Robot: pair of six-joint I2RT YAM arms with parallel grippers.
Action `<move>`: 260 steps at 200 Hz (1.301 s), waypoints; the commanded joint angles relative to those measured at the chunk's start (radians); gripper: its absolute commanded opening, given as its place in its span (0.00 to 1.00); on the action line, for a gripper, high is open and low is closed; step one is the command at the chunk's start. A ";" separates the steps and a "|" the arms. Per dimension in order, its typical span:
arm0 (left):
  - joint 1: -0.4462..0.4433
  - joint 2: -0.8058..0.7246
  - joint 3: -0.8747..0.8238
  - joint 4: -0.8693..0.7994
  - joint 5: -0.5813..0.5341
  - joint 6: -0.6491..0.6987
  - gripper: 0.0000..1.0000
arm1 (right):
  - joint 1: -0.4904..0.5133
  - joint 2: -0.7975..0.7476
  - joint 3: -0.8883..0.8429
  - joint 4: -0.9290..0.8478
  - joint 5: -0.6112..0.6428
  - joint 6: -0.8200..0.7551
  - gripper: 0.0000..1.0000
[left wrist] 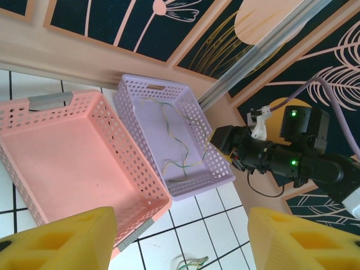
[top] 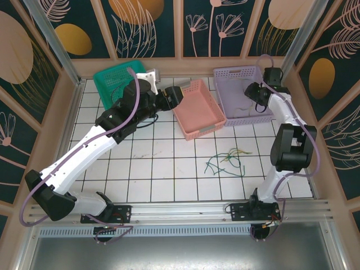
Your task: Untangle the cables
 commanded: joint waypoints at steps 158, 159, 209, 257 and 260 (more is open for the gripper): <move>-0.318 0.310 -0.360 0.181 0.418 0.167 0.64 | 0.410 -0.717 -0.863 -0.221 -0.036 0.717 0.44; -0.319 0.313 -0.359 0.184 0.417 0.165 0.64 | 0.410 -0.716 -0.863 -0.217 -0.036 0.717 0.44; -0.350 0.493 -0.263 0.212 0.381 0.022 0.67 | 0.412 -0.639 -0.854 -0.140 -0.035 0.679 0.44; -0.352 0.582 -0.197 0.196 0.333 -0.039 0.65 | 0.412 -0.561 -0.866 -0.079 -0.021 0.674 0.42; -0.352 0.588 -0.191 0.195 0.331 -0.042 0.64 | 0.412 -0.558 -0.868 -0.074 -0.019 0.673 0.42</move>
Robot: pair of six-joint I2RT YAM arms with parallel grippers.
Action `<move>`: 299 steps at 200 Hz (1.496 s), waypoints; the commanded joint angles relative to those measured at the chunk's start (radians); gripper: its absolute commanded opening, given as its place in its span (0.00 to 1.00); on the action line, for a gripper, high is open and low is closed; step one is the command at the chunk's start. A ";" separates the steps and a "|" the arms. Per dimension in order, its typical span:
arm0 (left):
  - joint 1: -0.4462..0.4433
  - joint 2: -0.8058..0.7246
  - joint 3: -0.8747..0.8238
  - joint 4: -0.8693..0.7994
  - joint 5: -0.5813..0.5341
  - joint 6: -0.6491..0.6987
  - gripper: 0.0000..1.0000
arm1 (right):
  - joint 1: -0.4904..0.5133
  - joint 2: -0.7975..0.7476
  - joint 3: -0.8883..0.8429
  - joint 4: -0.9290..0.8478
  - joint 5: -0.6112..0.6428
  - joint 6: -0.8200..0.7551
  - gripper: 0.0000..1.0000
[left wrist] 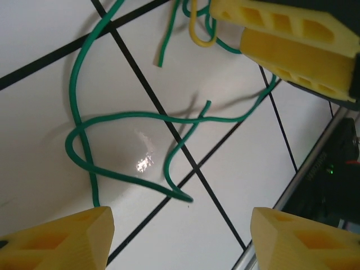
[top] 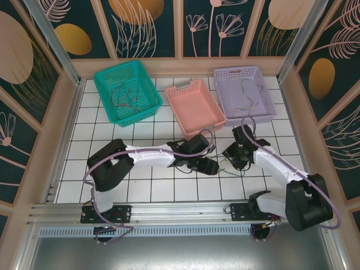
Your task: Untangle the cables
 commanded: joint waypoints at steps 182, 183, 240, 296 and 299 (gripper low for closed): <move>0.006 -0.046 0.066 -0.151 -0.217 -0.039 0.00 | -0.156 0.169 -0.010 0.133 0.119 -0.197 0.21; 0.007 -0.052 0.063 -0.151 -0.218 -0.040 0.00 | -0.159 0.169 -0.009 0.133 0.119 -0.199 0.21; 0.101 -0.321 -0.075 -0.188 -0.185 -0.024 0.00 | -0.192 0.121 0.118 0.124 0.064 -0.364 0.44; 0.200 -0.429 0.043 -0.305 -0.285 -0.055 0.00 | -0.077 -0.109 0.334 -0.112 0.019 -0.195 0.52; 0.206 -0.430 0.053 -0.311 -0.294 -0.059 0.00 | -0.070 -0.120 0.339 -0.120 0.012 -0.172 0.52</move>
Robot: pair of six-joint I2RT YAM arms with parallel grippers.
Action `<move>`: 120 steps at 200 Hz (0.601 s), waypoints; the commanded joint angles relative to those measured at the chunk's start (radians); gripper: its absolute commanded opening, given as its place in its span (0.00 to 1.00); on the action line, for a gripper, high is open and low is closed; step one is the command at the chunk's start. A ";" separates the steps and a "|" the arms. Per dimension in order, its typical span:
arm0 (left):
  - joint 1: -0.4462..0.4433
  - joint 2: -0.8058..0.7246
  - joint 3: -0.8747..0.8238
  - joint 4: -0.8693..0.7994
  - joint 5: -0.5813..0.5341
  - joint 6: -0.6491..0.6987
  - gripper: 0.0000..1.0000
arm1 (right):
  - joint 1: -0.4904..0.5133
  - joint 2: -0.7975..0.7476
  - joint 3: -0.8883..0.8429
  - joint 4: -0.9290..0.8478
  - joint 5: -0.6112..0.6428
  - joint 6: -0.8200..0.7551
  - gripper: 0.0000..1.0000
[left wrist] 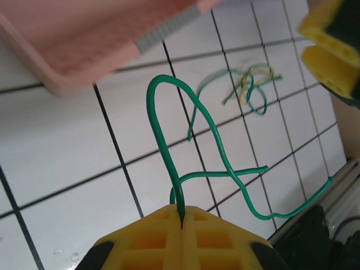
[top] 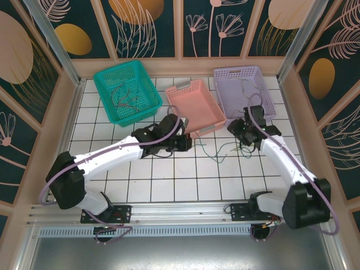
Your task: Untangle the cables
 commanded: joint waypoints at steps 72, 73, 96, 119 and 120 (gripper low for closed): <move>0.138 0.042 0.247 -0.063 -0.126 -0.034 0.00 | 0.200 -0.282 -0.062 0.035 -0.155 0.699 0.62; 0.137 0.043 0.250 -0.063 -0.124 -0.033 0.00 | 0.202 -0.280 -0.061 0.041 -0.151 0.701 0.62; 0.138 0.065 0.279 -0.071 -0.106 -0.020 0.00 | 0.266 -0.208 -0.011 0.098 -0.062 0.668 0.63; 0.137 0.066 0.283 -0.068 -0.094 -0.016 0.00 | 0.285 -0.119 0.033 0.092 0.000 0.564 0.63; 0.137 0.066 0.282 -0.068 -0.093 -0.015 0.00 | 0.285 -0.116 0.033 0.090 0.002 0.563 0.63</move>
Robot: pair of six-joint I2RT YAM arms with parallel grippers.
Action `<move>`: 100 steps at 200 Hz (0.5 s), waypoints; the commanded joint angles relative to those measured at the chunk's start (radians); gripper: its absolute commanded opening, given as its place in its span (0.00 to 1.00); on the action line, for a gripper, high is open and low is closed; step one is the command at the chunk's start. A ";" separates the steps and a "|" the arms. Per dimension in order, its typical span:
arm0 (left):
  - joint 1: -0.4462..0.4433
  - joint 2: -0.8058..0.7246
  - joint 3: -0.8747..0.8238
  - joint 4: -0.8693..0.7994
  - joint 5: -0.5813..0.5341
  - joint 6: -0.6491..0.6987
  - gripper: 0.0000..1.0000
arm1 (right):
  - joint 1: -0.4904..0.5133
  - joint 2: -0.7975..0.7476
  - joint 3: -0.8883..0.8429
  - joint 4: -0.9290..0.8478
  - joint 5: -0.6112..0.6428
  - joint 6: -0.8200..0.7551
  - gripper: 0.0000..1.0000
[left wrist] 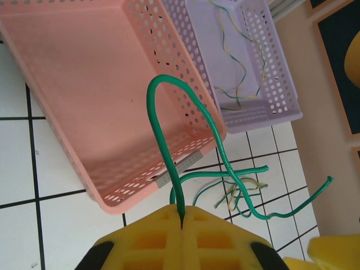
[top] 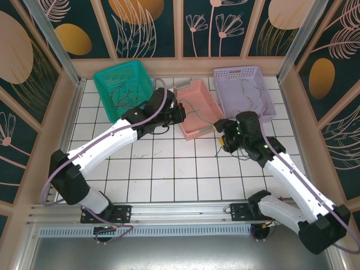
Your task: Untangle the cables
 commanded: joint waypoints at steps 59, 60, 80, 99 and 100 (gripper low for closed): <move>0.001 -0.003 0.029 0.018 0.086 0.034 0.00 | -0.024 0.146 0.018 0.168 0.152 -0.171 0.25; 0.001 -0.003 0.028 0.018 0.088 0.035 0.00 | -0.025 0.148 0.020 0.168 0.153 -0.174 0.24; 0.000 -0.005 0.006 0.033 0.139 0.053 0.00 | -0.054 0.205 0.084 0.165 0.181 -0.257 0.05; 0.001 -0.012 -0.018 0.037 0.175 0.069 0.00 | -0.094 0.247 0.163 0.129 0.205 -0.356 0.00; 0.000 -0.014 -0.019 0.038 0.178 0.070 0.00 | -0.097 0.248 0.166 0.127 0.205 -0.361 0.00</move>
